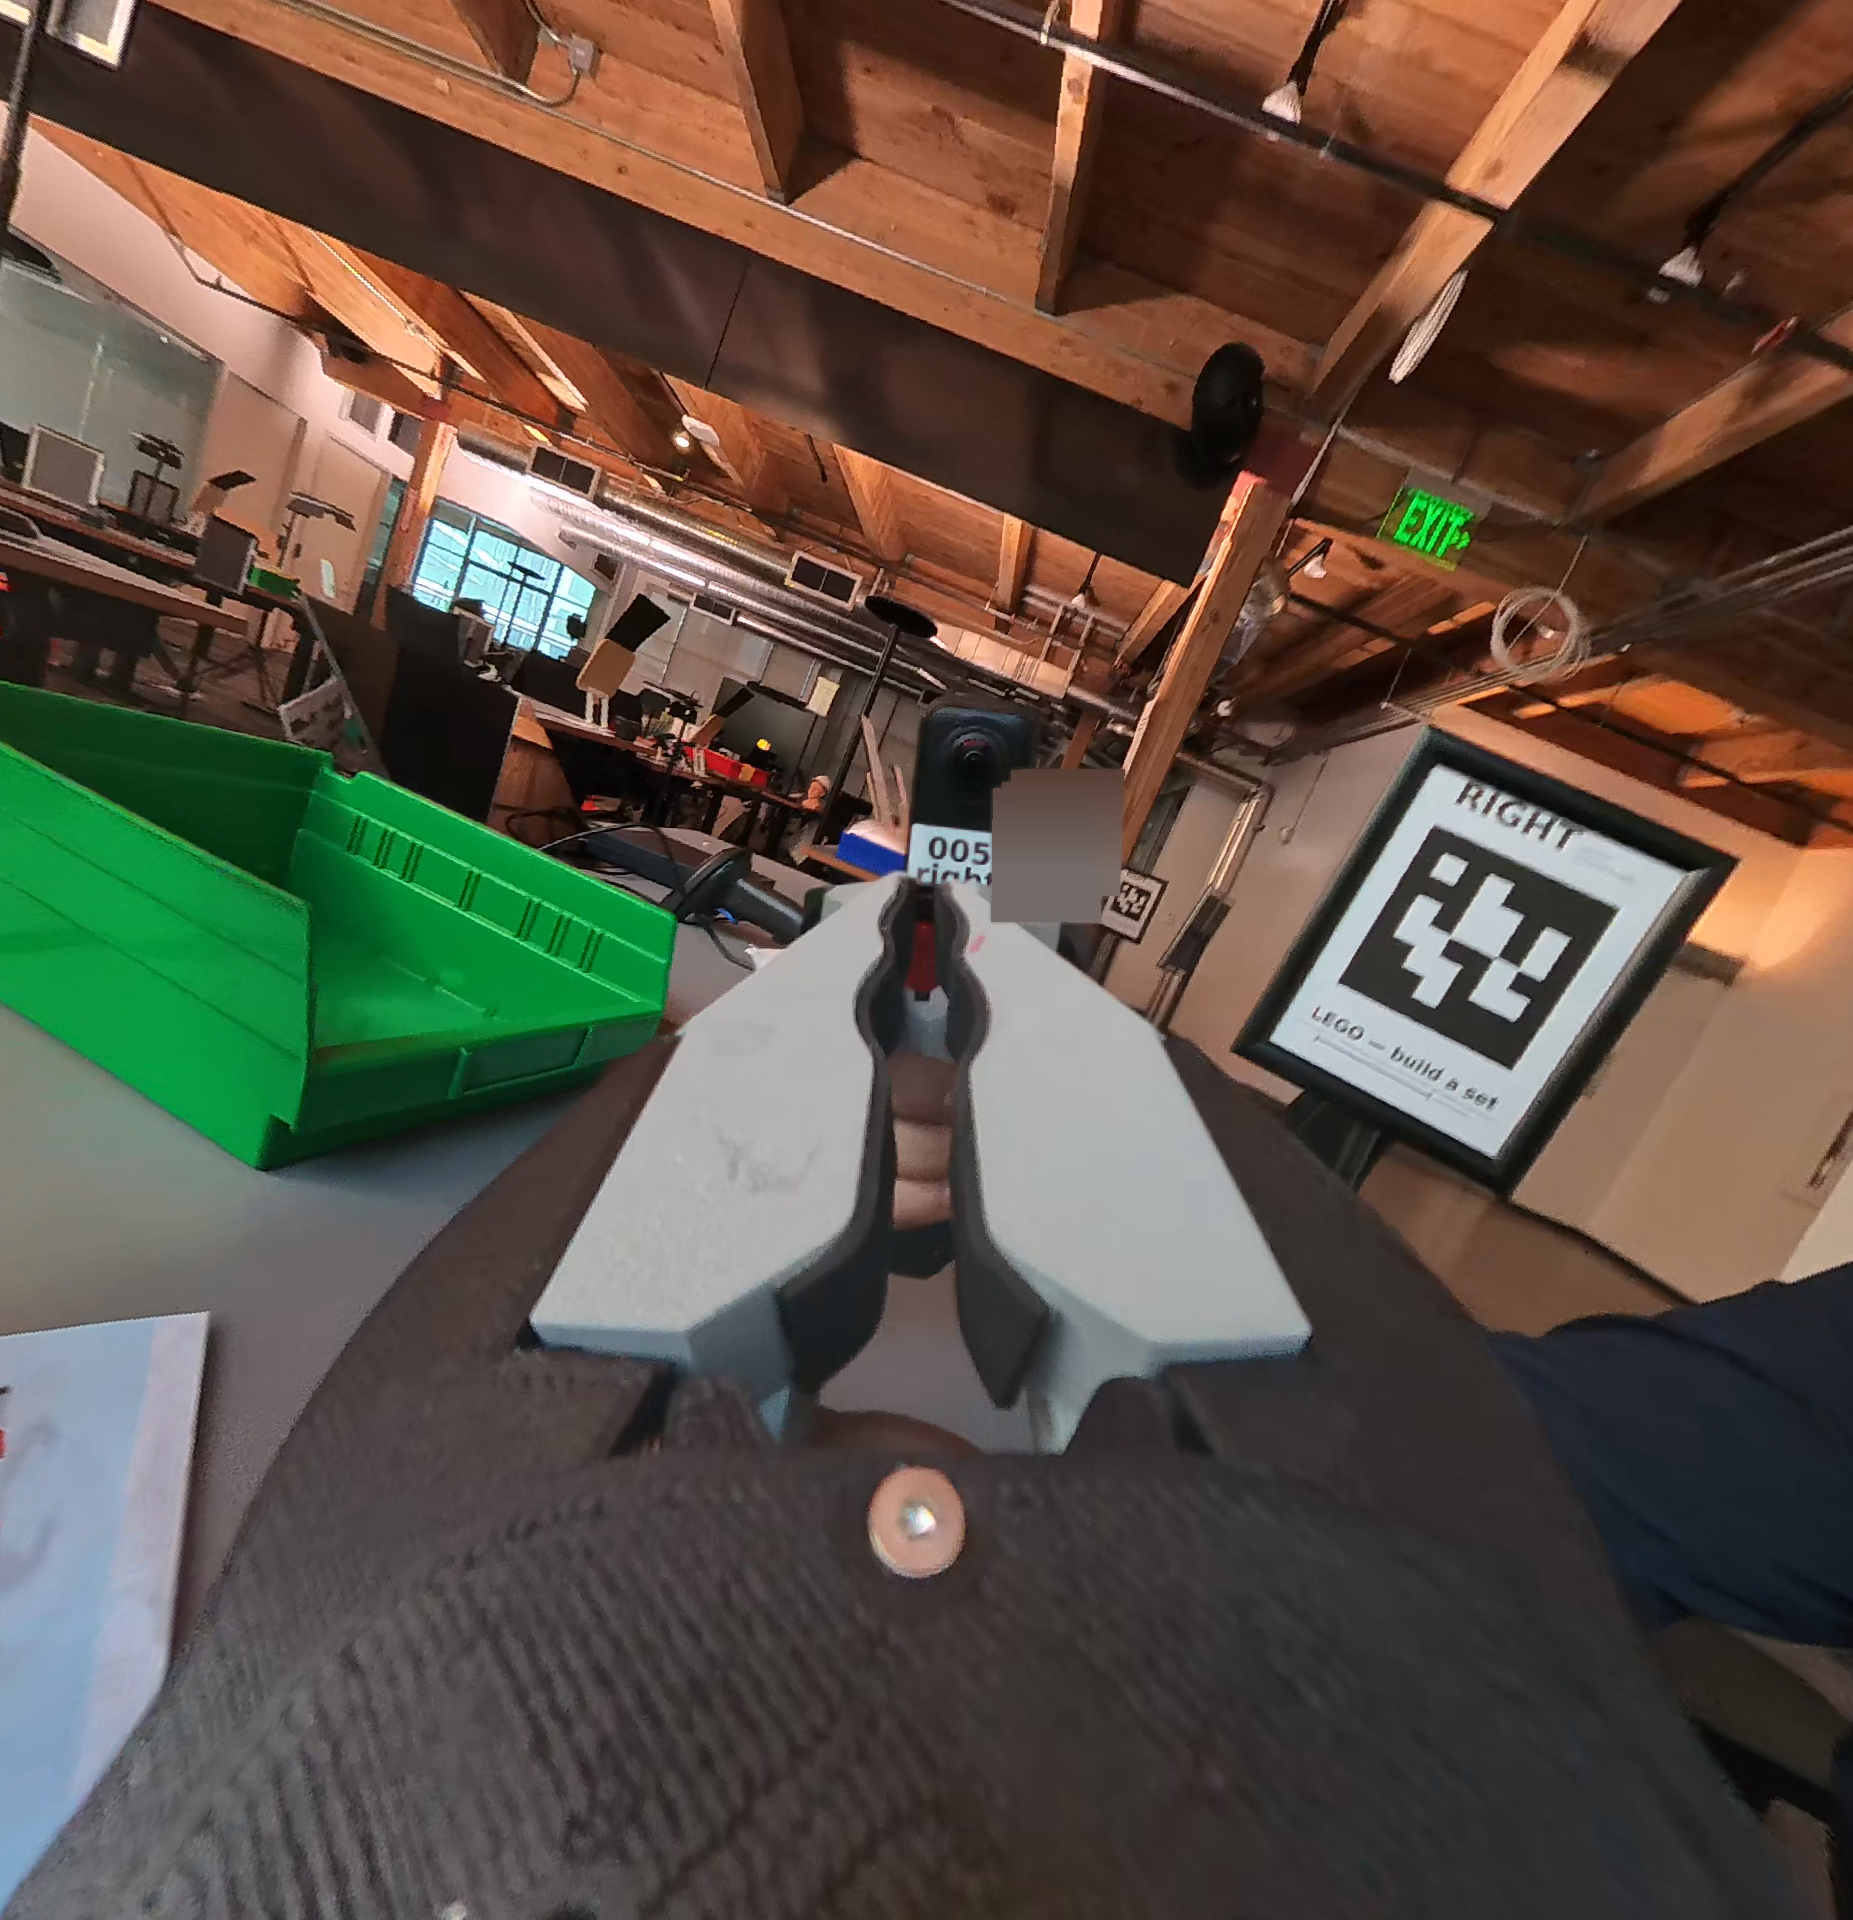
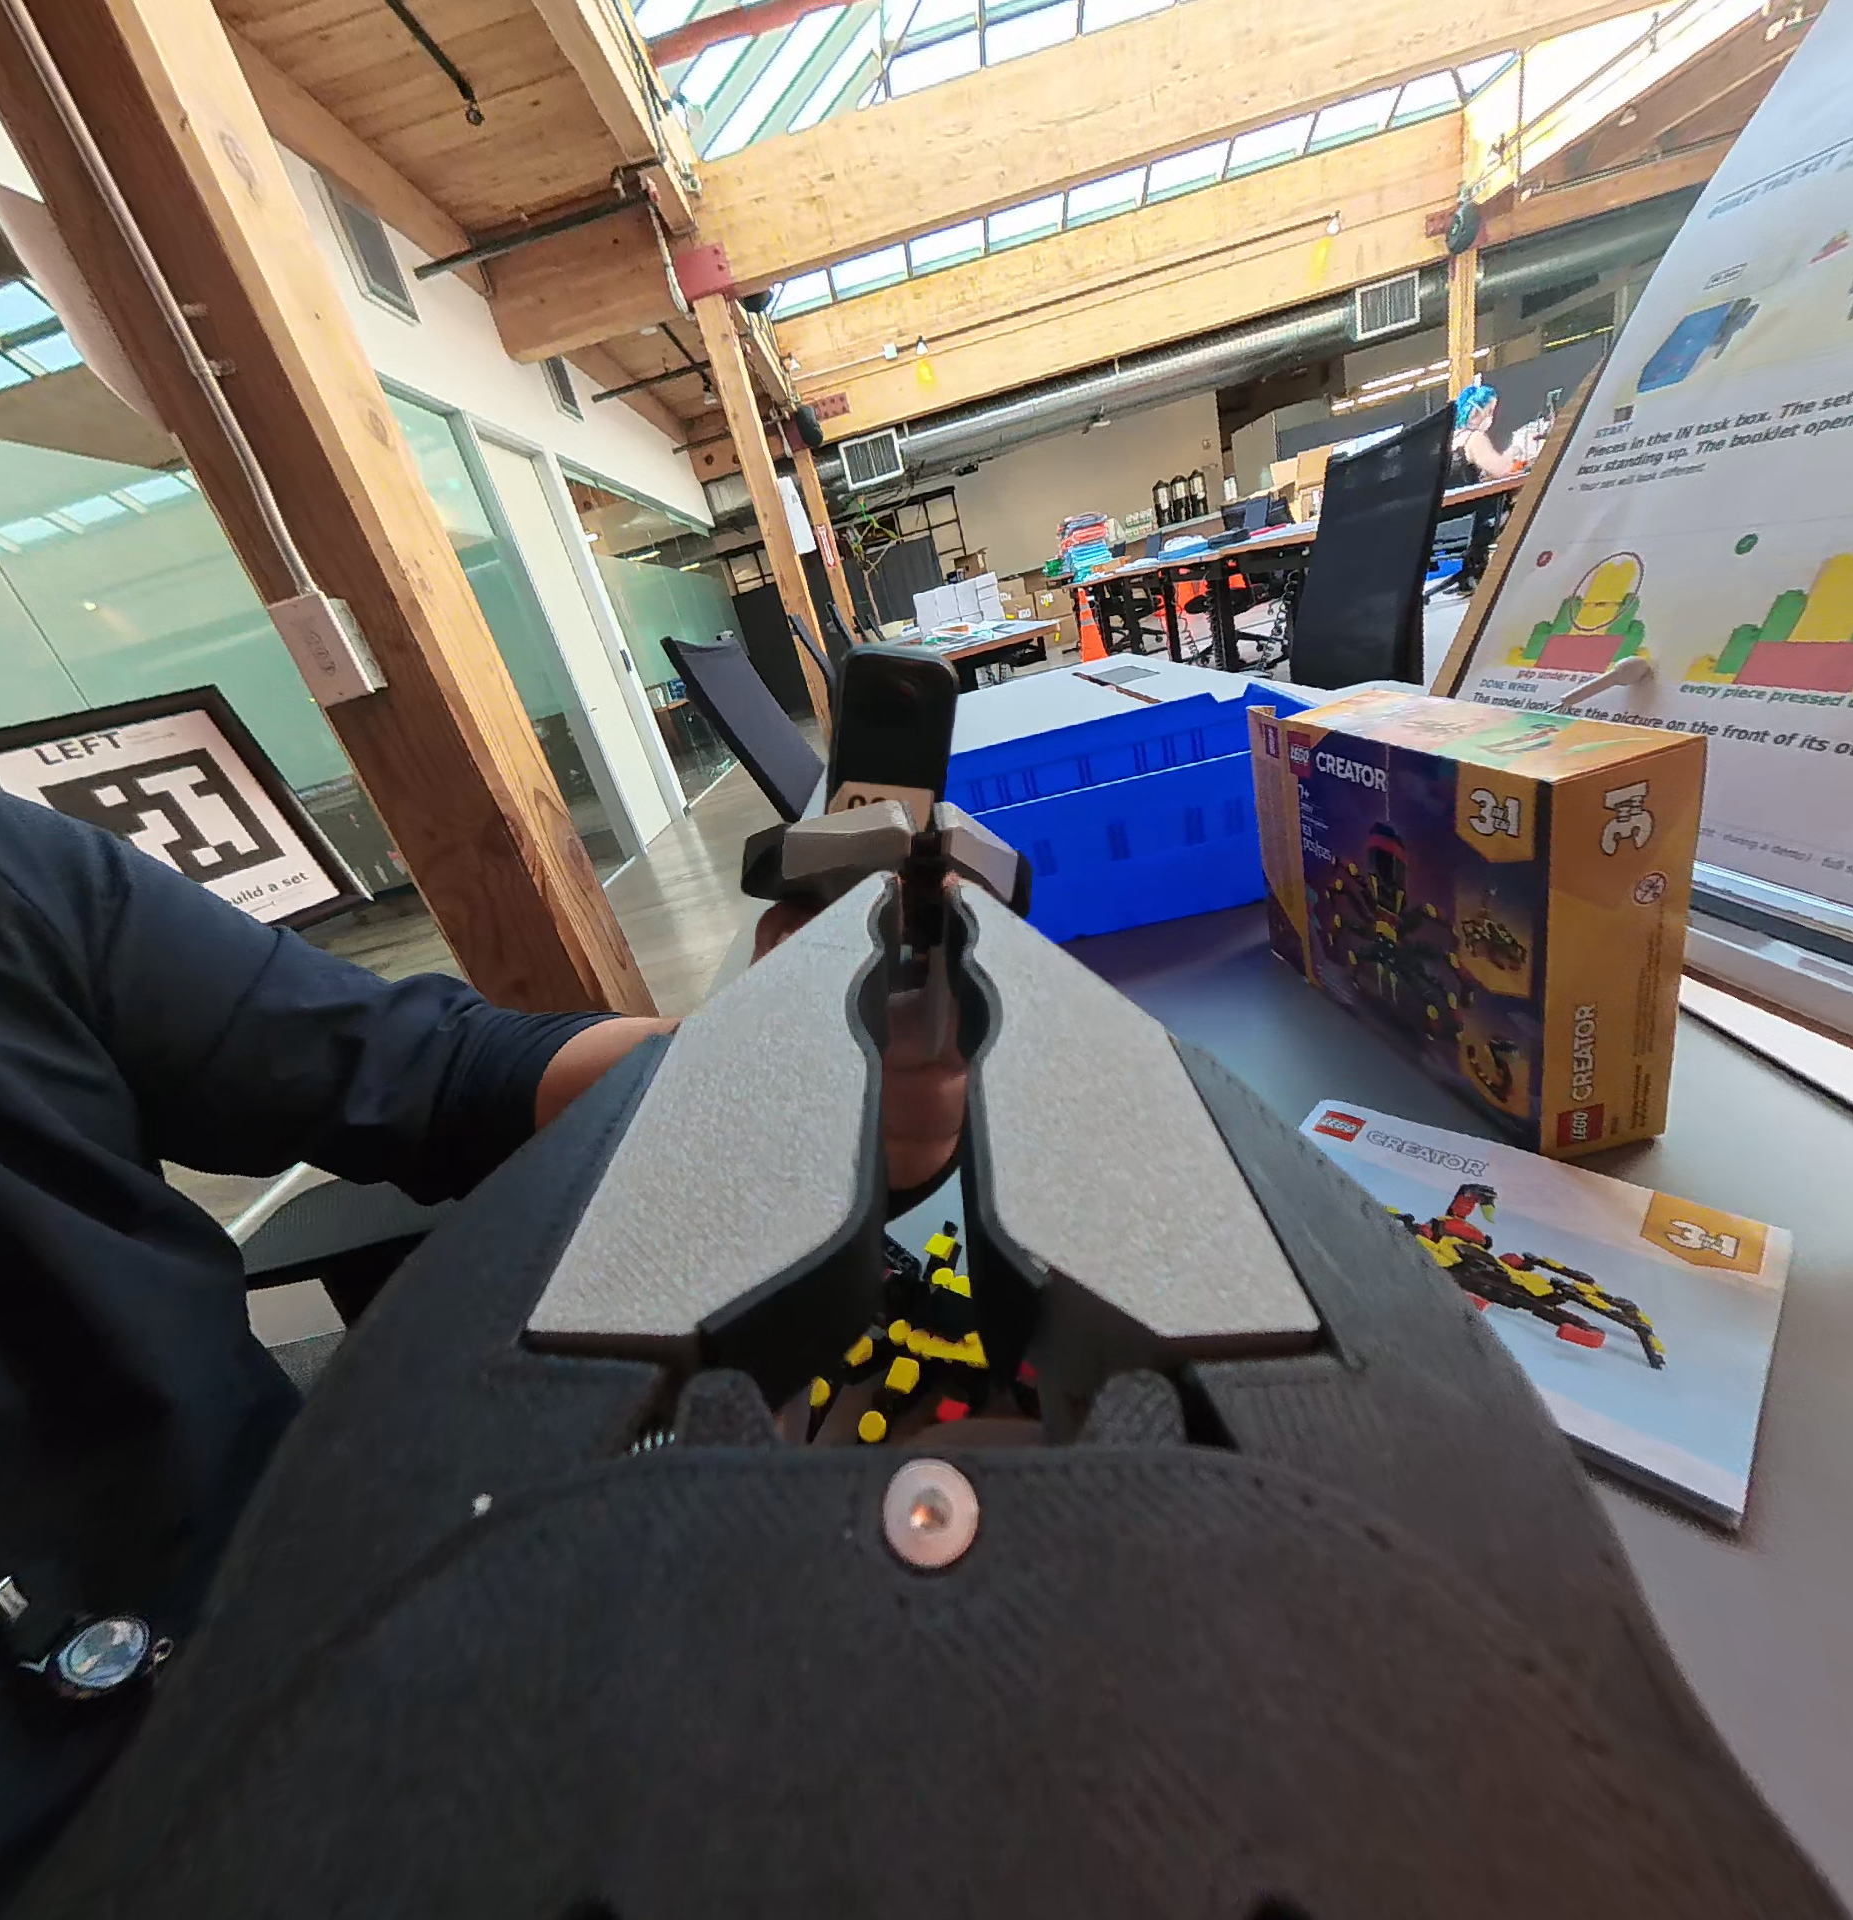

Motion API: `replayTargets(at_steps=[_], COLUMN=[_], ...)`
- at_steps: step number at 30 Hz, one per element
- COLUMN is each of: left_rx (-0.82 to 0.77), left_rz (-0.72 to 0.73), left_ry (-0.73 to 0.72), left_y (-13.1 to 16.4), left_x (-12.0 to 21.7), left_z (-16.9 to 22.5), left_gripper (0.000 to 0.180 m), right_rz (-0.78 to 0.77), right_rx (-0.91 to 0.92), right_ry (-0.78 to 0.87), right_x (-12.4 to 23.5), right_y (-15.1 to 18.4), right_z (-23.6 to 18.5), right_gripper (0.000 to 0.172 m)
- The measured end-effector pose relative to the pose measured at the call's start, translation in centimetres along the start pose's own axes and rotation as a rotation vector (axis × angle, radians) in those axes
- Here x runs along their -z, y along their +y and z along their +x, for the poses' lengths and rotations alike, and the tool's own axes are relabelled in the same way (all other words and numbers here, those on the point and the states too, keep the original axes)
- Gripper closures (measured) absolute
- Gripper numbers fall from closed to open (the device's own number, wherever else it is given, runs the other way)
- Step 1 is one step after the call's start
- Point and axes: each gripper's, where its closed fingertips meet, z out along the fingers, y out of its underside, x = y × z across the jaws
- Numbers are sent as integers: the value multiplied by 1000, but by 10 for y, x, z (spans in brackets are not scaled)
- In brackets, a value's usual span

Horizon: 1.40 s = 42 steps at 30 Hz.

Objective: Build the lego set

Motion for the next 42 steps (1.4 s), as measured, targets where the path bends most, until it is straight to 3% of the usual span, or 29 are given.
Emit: replayTargets(at_steps=[18,32,42], left_rx=[62,44,72], left_rz=[45,42,161], left_ry=[15,-11,-89], left_y=[-2,0,-9], left_x=[-1,-2,2], left_z=[0,-2,-14], left_gripper=[180,180,180], right_rz=[61,42,171], right_rx=[-90,5,-85], right_ry=[-67,26,160], right_x=[-2,-2,-9], right_y=[-4,-4,-12], right_z=[-2,2,15], right_gripper=[163,167,169])
